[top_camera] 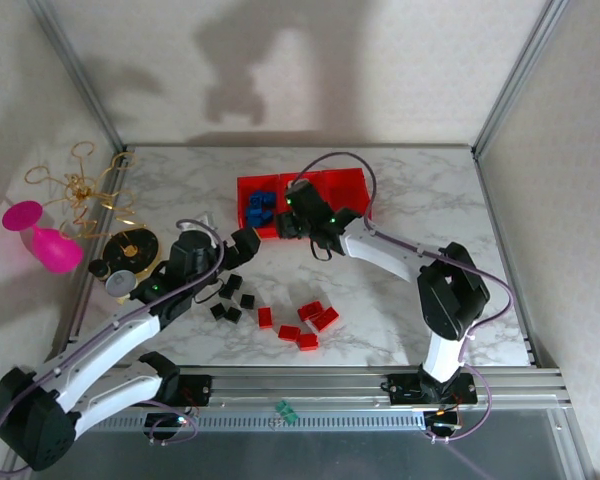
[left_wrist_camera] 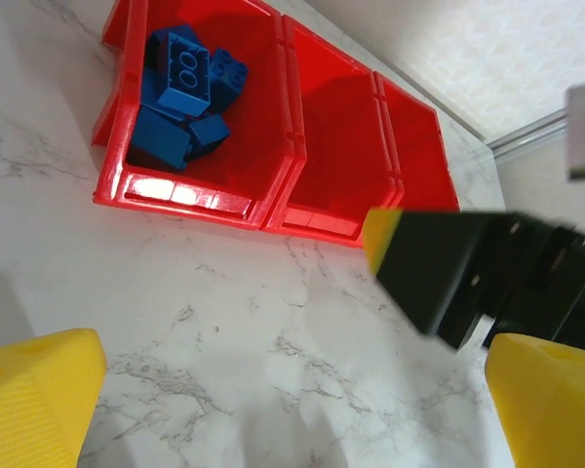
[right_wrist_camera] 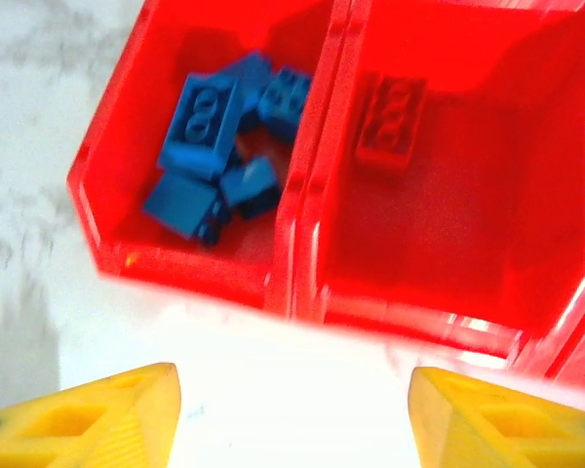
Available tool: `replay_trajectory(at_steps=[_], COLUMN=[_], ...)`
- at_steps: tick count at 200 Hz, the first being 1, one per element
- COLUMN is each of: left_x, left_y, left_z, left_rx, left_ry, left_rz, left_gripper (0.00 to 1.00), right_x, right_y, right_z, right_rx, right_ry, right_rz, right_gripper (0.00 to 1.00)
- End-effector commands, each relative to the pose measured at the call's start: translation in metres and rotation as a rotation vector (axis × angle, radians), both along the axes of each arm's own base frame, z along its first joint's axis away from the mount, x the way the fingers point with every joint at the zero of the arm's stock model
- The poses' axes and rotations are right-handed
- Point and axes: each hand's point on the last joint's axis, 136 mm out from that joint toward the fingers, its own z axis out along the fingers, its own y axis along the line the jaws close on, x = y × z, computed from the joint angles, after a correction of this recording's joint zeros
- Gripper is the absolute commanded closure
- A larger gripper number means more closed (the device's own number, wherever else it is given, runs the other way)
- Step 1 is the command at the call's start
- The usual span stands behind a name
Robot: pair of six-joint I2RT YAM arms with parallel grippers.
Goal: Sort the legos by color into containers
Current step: Pick up the lego from the bottom-center of the table.
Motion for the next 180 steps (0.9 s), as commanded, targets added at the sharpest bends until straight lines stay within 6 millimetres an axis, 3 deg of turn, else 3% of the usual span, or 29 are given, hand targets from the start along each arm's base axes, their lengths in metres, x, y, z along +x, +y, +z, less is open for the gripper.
replay_trajectory(at_steps=[1, 34, 96, 151, 180], left_x=[-0.012, -0.025, -0.041, -0.048, -0.053], left_y=[0.016, 0.028, 0.045, 0.057, 0.061], left_z=[-0.017, -0.026, -0.041, -0.043, -0.047], left_rx=[0.027, 0.029, 0.031, 0.043, 0.040], left_ry=[0.052, 0.073, 0.103, 0.104, 0.113], left_rz=[0.045, 0.073, 0.132, 0.173, 0.183], left_gripper=[0.00, 0.00, 0.00, 0.00, 0.00], right_x=[-0.033, -0.075, -0.133, -0.157, -0.176], right_y=[-0.001, 0.005, 0.034, 0.065, 0.062], right_z=[-0.010, -0.030, -0.068, -0.086, -0.106], right_rx=[-0.007, -0.016, -0.006, -0.006, -0.068], right_ry=[0.069, 0.144, 0.269, 0.310, 0.362], right_rz=[0.020, 0.061, 0.101, 0.156, 0.155], right_gripper=[0.35, 0.33, 0.27, 0.24, 0.24])
